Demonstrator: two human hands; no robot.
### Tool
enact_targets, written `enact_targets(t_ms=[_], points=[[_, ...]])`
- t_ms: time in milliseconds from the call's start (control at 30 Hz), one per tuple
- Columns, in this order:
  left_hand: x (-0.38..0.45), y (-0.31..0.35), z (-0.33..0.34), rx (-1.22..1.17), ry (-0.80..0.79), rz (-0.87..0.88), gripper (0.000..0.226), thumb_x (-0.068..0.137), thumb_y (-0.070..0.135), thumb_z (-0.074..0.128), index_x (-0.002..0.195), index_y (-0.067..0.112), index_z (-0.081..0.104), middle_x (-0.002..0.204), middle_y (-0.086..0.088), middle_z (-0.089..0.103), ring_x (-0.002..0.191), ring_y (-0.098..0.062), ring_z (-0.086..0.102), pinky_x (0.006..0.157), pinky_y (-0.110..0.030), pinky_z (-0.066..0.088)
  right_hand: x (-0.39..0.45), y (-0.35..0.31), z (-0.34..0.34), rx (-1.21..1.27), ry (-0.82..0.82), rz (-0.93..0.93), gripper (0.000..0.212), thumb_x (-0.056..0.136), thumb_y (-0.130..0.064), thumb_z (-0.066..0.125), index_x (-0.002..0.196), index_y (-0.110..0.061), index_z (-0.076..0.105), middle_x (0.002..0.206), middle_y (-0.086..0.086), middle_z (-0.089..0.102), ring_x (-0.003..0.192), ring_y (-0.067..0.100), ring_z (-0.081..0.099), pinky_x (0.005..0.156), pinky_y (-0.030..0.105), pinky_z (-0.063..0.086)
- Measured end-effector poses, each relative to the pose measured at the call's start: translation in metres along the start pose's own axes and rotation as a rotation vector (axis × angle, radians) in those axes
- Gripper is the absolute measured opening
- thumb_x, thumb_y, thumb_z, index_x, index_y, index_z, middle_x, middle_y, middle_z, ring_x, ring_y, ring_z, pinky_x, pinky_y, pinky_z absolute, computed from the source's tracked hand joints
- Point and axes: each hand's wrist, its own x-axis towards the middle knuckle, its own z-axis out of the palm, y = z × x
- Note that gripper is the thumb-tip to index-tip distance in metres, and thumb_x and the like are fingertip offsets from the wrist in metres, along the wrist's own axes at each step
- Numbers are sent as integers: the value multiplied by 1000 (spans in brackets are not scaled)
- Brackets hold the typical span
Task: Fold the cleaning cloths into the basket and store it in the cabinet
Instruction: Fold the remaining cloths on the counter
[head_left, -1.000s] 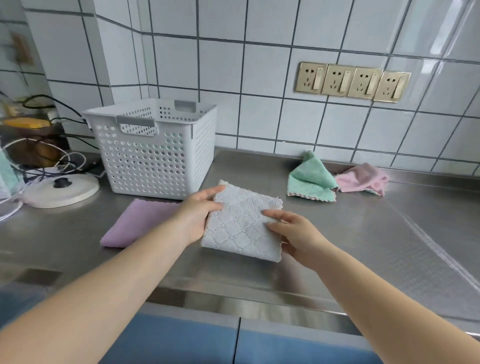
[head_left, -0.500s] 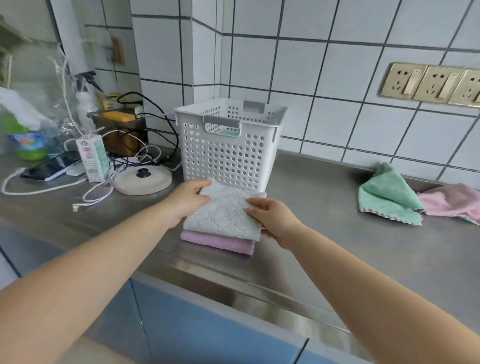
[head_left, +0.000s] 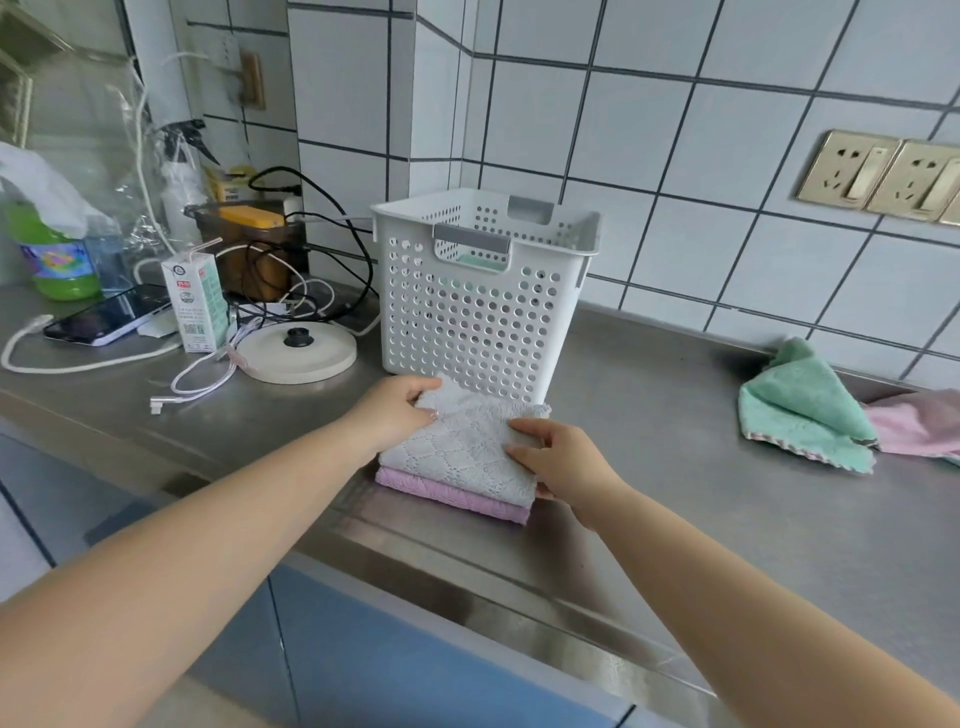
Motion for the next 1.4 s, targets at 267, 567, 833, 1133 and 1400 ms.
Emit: enact_targets(t_ms=[267, 567, 833, 1133, 1400], points=[[-3, 4, -6, 211, 13, 36, 50, 90, 14, 58, 138, 16, 46, 146, -3, 42, 133, -17, 40, 107, -26, 29, 0, -8, -2, -295, 35, -55, 45, 89, -32, 60, 133, -23, 52, 116, 1, 59, 73, 14, 59, 75, 27, 53], [-6, 31, 29, 703, -140, 311, 40, 97, 11, 33, 133, 9, 49, 142, -7, 45, 133, -21, 35, 115, -35, 19, 15, -25, 26, -956, 113, -280, 45, 98, -31, 29, 144, -28, 32, 158, 4, 11, 146, 22, 7, 115, 53, 10], [-7, 14, 29, 830, -246, 96, 57, 102, 37, 20, 151, 14, 5, 159, -7, -4, 147, -21, -3, 118, -38, 1, 18, 5, 35, -965, 45, -157, 52, 97, -48, 16, 143, -27, 25, 155, -2, 18, 146, 16, 3, 112, 62, 4], [-11, 13, 21, 849, -182, 46, 60, 100, 44, 22, 151, 16, 10, 160, -4, 0, 147, -22, 1, 118, -46, 4, 10, 6, 29, -945, 88, -162, 60, 96, -56, 21, 148, -25, 20, 158, 1, 14, 146, 19, 6, 114, 57, 4], [-22, 61, 48, 479, -34, 335, 36, 99, 23, 39, 132, 23, 51, 132, 7, 57, 121, -12, 51, 100, -30, 40, -13, 4, -11, -750, 232, -324, 38, 98, -23, 31, 133, -30, 47, 141, -4, 41, 123, 22, 46, 113, 51, 19]])
